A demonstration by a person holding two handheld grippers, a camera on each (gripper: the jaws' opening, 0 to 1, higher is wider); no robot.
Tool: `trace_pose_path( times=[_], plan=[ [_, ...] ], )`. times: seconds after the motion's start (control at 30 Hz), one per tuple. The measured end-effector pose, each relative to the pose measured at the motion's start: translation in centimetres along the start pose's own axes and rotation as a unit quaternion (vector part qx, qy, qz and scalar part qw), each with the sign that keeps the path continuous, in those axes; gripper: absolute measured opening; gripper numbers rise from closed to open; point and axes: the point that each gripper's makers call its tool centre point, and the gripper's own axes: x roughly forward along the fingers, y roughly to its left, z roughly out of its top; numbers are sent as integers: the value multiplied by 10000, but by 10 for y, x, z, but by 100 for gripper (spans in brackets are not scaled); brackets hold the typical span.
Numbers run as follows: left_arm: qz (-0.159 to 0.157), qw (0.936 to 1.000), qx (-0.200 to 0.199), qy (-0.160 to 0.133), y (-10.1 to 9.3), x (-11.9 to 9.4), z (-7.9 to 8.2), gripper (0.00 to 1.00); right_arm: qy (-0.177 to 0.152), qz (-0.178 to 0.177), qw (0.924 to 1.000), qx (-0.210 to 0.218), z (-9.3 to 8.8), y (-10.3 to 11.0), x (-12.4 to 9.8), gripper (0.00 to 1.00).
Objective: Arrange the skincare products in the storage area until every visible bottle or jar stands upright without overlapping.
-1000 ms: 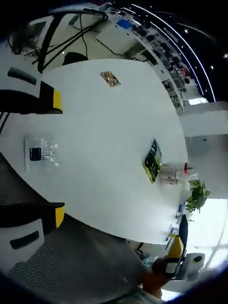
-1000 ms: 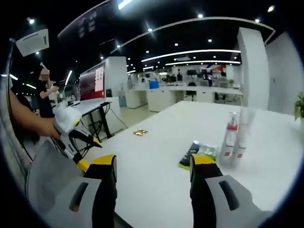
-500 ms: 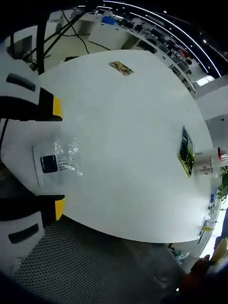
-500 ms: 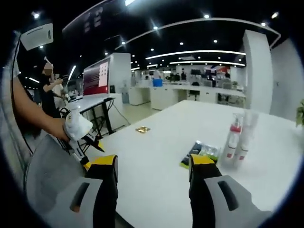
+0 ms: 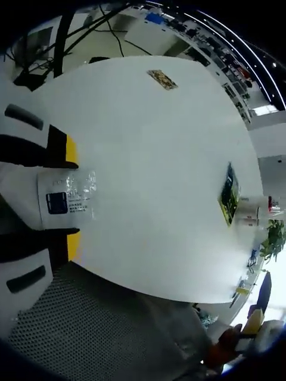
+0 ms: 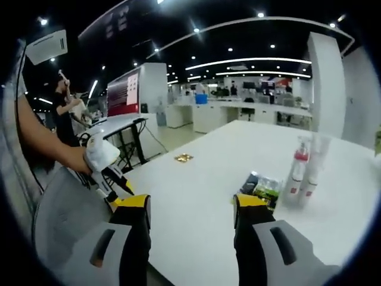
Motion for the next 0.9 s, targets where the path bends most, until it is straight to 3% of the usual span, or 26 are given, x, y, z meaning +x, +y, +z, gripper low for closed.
trace_pose_path(
  times=[0.23, 0.33, 0.7, 0.9],
  plan=[
    [-97, 9998, 149, 126, -8, 0, 1, 41, 56, 72, 9999, 62, -3, 2, 1, 51],
    [-105, 9998, 186, 22, -12, -3, 9, 40, 159, 156, 9996, 152, -7, 4, 3, 50],
    [-175, 9950, 515, -843, -50, -19, 72, 40, 523, 514, 9965, 393, -22, 18, 8, 44],
    [-182, 9872, 1008, -1226, -77, -28, 105, 40, 739, 1105, 9888, 674, -30, 41, 9, 40]
  ],
)
